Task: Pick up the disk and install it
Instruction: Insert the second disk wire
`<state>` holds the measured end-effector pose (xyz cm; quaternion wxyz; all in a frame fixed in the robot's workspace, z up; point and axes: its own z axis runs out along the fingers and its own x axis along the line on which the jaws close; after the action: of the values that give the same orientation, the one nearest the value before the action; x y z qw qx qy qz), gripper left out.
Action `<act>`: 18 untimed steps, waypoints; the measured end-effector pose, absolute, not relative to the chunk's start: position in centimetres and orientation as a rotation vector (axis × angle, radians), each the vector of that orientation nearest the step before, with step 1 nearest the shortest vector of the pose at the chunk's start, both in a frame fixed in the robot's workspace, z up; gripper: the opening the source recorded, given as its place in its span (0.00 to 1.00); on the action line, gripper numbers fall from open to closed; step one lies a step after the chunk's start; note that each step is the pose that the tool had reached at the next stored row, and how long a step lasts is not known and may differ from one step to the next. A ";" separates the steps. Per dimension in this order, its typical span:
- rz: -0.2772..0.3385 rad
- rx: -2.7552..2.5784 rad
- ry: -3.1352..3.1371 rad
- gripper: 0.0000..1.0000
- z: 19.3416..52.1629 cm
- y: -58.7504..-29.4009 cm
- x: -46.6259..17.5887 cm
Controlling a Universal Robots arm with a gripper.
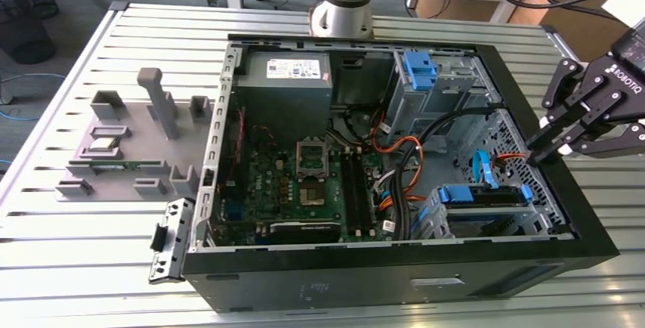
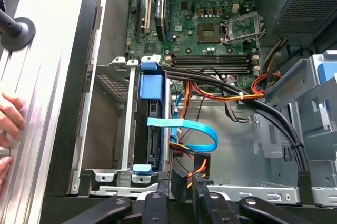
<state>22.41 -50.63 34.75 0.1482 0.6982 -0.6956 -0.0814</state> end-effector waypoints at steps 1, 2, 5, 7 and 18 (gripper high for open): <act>-0.233 2.005 -1.998 0.31 34.7 -50.6 22.4; -0.232 2.001 -1.996 0.31 34.6 -50.6 22.4; -0.228 1.989 -1.987 0.31 34.5 -50.6 22.5; -0.230 1.984 -1.982 0.31 34.4 -50.5 22.6; -0.241 1.972 -1.970 0.31 34.2 -50.2 23.1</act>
<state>23.10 -50.23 34.24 0.1708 0.6945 -0.6937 -0.0850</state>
